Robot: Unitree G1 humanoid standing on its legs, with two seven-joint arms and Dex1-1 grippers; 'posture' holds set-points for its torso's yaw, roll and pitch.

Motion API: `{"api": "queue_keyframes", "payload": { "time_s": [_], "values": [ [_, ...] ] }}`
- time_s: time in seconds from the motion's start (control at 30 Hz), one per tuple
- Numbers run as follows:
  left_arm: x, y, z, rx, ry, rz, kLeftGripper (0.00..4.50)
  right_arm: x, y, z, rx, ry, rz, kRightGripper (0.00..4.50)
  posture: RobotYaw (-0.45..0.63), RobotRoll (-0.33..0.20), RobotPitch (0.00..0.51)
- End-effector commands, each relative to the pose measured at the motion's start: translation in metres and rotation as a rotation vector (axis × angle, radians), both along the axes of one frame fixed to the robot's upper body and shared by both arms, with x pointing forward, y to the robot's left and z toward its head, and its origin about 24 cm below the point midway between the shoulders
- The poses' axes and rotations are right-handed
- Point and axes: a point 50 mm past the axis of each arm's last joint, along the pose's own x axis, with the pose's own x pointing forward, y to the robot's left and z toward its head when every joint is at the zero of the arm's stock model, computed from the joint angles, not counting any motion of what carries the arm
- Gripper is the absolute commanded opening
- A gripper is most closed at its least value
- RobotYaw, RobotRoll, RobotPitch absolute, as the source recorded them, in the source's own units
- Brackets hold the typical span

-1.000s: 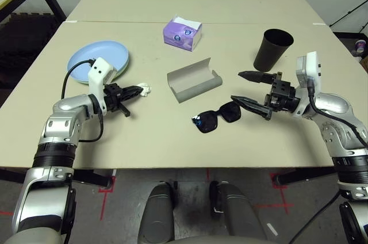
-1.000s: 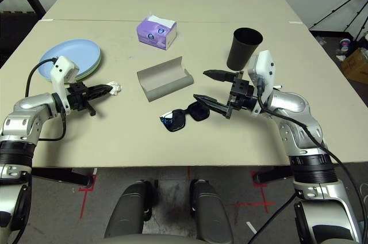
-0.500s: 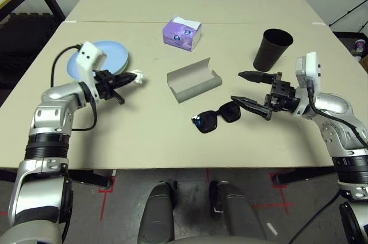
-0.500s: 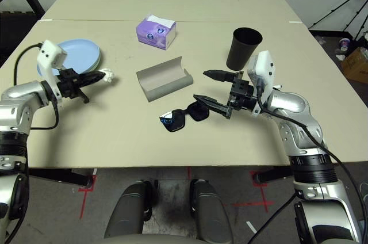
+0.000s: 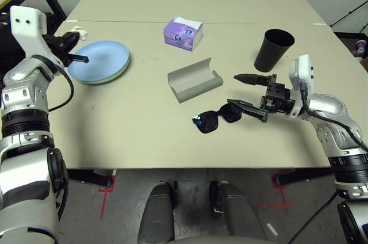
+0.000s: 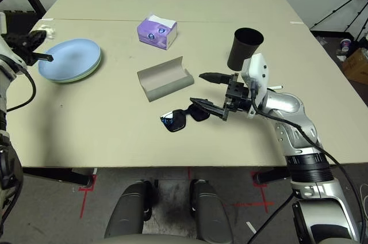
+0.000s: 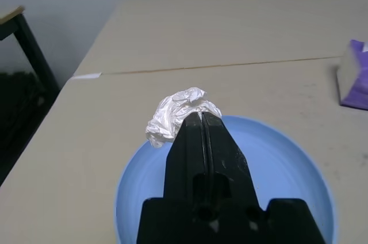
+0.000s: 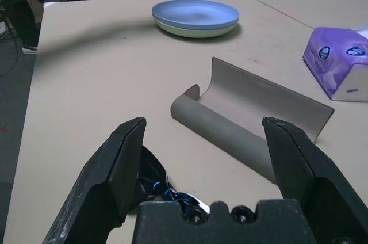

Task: Organize and tidy the items on the table.

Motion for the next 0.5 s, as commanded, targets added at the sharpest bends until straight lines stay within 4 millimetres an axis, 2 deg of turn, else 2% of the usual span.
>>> {"api": "queue_keyframes", "payload": {
  "time_s": [0.03, 0.17, 0.27, 0.5],
  "values": [
    [0.004, -0.004, -0.002, 0.014, 0.012, -0.013, 0.03, -0.001, -0.002, -0.001, -0.006, -0.001, 0.001, 4.50, 0.00, 0.000, 0.145],
    [0.007, -0.009, -0.007, 0.031, 0.021, -0.035, 0.03, -0.003, -0.003, -0.002, -0.015, 0.001, 0.000, 4.50, 0.00, 0.000, 0.145],
    [0.008, -0.013, -0.009, 0.013, 0.010, -0.059, 0.64, -0.003, -0.003, -0.003, -0.014, 0.002, 0.000, 4.50, 0.00, 0.000, 0.144],
    [0.007, -0.013, -0.002, 0.019, -0.002, -0.081, 3.30, -0.003, -0.003, -0.002, -0.014, 0.000, -0.002, 4.50, 0.00, 0.000, 0.145]
  ]
}}
